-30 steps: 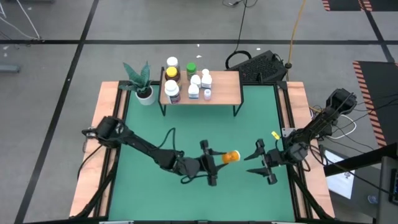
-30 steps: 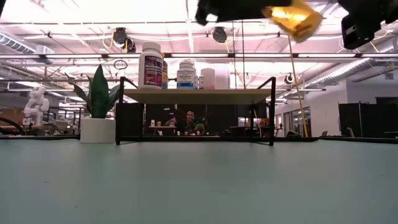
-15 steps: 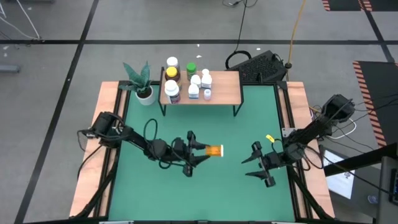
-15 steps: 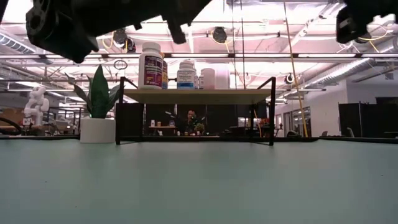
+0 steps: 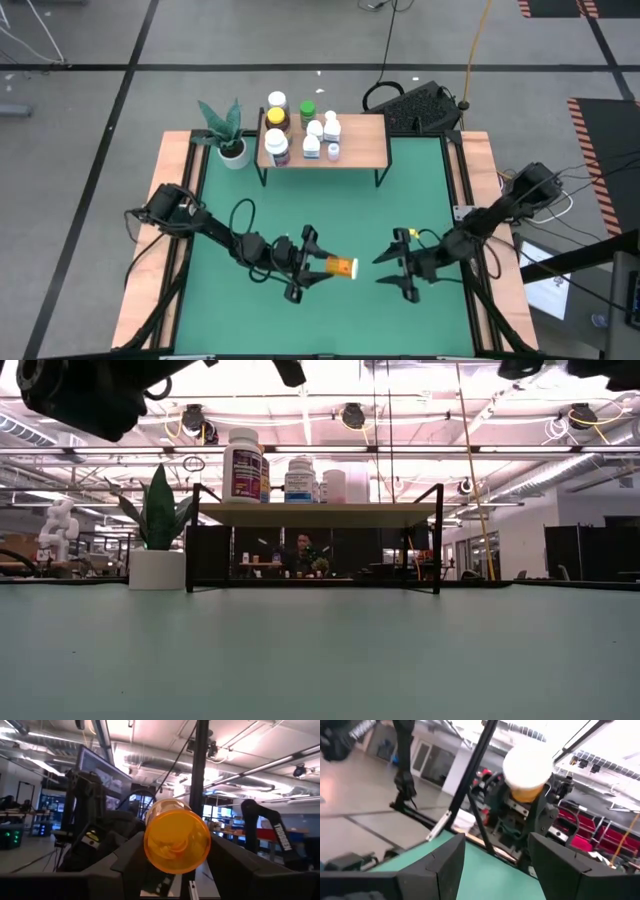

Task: Pick and place medicine bottles onto shelf by color
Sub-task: Put the orange pill bottle on the shelf

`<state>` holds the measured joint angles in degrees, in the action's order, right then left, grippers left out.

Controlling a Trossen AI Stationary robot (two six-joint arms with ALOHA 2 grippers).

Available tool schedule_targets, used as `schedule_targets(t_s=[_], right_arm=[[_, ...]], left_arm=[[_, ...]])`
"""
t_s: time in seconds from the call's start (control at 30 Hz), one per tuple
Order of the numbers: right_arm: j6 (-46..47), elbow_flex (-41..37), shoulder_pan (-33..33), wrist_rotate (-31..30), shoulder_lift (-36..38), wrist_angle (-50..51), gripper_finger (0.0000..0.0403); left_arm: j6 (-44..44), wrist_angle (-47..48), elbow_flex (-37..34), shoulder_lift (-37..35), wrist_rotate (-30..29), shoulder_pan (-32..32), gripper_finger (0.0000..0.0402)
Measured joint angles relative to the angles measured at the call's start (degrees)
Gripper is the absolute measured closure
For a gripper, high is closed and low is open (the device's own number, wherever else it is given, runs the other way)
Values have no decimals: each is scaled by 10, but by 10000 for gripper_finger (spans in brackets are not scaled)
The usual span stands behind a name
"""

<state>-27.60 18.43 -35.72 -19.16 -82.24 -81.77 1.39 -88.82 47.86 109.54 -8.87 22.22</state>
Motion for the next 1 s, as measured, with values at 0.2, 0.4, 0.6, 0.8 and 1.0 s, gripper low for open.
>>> schedule_targets(t_s=[0.2, 0.4, 0.6, 0.8, 1.0], right_arm=[[-12, 16, 19, 0, -23, 5, 193], [-87, 16, 9, 23, -23, -21, 193], [-55, 20, 4, 27, -23, -13, 192], [-33, 20, 11, 29, -23, 23, 192], [-35, 20, 9, 28, -23, 28, 192]], left_arm=[[1, 0, 0, 0, -2, 0, 218], [0, 5, 0, 0, -2, 0, 226], [-6, 13, 0, 0, -2, 0, 208], [-8, 13, 0, 0, -2, -4, 222], [-30, 23, 0, 0, 12, -11, 210]])
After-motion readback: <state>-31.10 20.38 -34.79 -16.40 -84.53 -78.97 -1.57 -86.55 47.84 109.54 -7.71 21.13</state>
